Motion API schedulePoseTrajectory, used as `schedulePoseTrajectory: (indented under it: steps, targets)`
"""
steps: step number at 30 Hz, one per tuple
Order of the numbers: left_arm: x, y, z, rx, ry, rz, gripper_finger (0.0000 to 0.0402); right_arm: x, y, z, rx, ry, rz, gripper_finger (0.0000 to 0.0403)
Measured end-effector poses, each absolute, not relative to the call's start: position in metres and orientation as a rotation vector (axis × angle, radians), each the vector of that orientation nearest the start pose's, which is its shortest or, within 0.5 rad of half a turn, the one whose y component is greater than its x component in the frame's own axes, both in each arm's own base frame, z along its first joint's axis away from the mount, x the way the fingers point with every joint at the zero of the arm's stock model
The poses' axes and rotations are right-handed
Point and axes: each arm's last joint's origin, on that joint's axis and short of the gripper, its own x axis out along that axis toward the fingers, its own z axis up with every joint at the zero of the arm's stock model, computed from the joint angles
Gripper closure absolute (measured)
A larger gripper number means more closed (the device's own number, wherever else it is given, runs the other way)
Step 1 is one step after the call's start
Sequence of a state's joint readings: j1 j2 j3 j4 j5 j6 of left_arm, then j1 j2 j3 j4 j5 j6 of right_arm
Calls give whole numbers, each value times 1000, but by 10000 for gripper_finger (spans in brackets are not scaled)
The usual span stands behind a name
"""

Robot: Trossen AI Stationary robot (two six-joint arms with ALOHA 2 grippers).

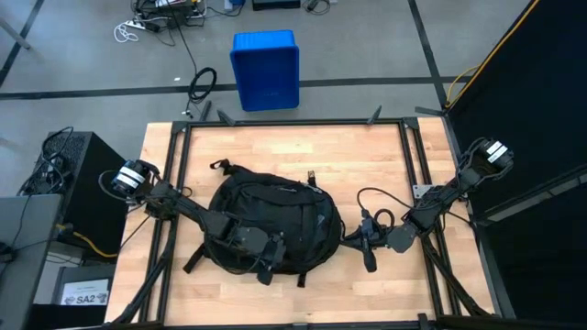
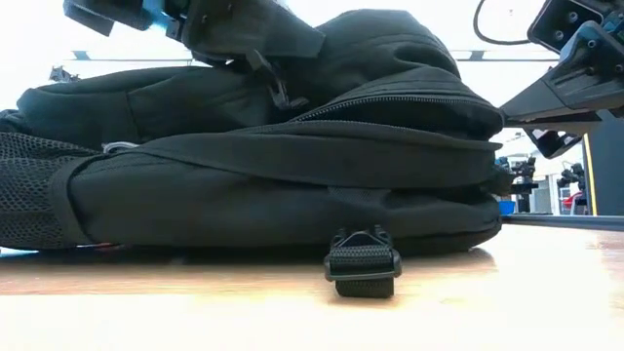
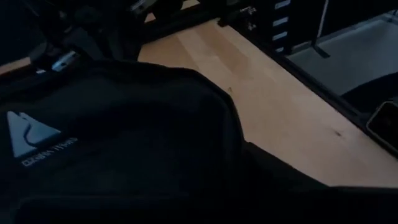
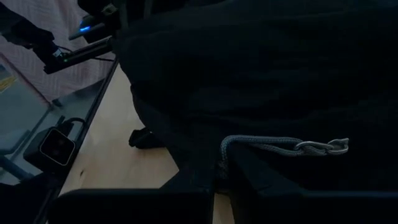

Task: Unpack backpack
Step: Open the black backpack

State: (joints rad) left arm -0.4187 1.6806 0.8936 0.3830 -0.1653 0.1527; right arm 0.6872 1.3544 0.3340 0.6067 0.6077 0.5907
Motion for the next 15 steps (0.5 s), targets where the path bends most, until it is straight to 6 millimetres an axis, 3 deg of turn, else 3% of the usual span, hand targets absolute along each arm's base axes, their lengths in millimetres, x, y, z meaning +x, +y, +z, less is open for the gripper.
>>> schedulePoseTrajectory:
  steps: [5,15]
  targets:
    - [327,-139,202,318,344,-250,247,186,131,147,346,339,-23,401]
    - [340,-147,233,394,337,-229,153,186,131,147,365,338,-28,402]
